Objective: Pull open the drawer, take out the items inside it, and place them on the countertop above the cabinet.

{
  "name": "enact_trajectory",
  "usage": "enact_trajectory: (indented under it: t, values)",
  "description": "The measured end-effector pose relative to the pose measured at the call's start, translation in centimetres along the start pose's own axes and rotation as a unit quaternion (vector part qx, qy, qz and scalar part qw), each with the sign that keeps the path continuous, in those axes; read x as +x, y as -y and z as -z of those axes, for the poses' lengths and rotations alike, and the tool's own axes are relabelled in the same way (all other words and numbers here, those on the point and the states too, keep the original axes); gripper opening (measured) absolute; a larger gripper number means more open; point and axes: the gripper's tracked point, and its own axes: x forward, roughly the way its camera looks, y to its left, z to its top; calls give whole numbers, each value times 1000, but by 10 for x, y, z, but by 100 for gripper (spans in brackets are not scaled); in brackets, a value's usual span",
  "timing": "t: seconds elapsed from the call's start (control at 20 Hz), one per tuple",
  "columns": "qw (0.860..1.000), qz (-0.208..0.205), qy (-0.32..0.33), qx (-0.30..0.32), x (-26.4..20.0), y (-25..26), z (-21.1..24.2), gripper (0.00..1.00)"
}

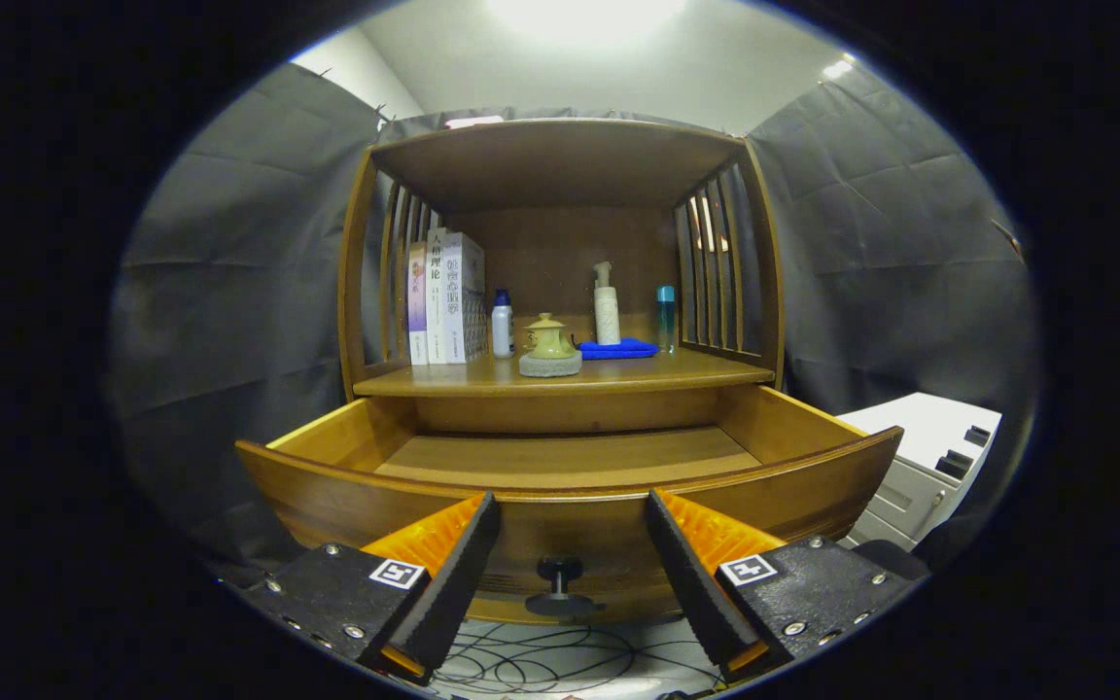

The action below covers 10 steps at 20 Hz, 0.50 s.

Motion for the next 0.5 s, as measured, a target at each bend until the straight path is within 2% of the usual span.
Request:
enact_trajectory:
  t: [0.5]
  values:
    - [1000, -19, 2, 14, 19, 8, -5, 97]
